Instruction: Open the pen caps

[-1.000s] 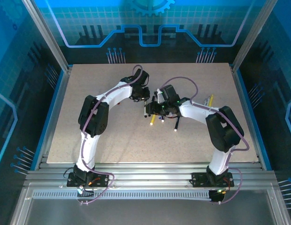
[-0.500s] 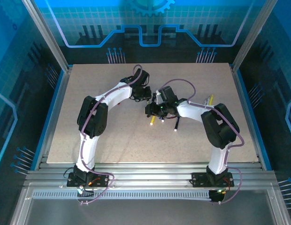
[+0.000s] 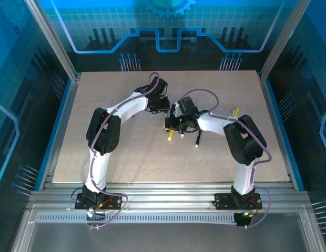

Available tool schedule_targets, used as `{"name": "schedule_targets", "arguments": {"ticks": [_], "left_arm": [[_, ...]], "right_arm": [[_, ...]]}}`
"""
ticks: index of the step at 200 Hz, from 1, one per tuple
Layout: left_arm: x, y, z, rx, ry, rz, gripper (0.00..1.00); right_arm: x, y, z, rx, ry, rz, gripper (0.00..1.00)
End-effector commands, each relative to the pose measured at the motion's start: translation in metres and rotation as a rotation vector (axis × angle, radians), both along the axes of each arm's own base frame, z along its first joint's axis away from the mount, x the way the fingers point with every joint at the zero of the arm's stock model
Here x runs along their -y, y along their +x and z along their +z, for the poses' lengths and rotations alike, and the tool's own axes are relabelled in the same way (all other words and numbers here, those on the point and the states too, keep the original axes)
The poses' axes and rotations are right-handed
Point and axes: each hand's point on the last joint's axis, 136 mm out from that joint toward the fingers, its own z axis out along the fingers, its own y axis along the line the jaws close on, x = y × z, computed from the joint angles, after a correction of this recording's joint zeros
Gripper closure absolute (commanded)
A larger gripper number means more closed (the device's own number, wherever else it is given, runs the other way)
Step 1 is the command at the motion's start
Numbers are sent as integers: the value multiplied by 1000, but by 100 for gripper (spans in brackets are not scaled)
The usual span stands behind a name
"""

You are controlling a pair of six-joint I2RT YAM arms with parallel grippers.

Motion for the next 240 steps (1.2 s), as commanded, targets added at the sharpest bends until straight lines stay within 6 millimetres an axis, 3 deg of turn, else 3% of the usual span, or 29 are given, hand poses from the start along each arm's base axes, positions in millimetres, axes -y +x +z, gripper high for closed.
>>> {"name": "schedule_targets", "arguments": {"ticks": [1, 20, 91, 106, 129, 146, 176, 240], "left_arm": [[-1, -6, 14, 20, 1, -1, 78], [-3, -6, 11, 18, 12, 5, 74], [-2, -4, 6, 11, 14, 6, 75], [-3, -3, 5, 11, 18, 8, 82], [-3, -1, 3, 10, 24, 12, 100], [-4, 2, 2, 15, 33, 21, 100], [-9, 11, 4, 27, 63, 42, 100], [-27, 34, 12, 58, 96, 94, 100]], "right_arm": [[-12, -6, 17, 51, 44, 57, 100], [-12, -9, 17, 49, 46, 62, 100], [-16, -13, 16, 47, 47, 71, 100], [-17, -14, 16, 48, 47, 75, 100], [-18, -19, 16, 46, 47, 82, 100], [-20, -25, 15, 41, 48, 88, 100], [-25, -50, 9, 10, 42, 125, 100], [-28, -131, 4, -38, -18, 223, 100]]}}
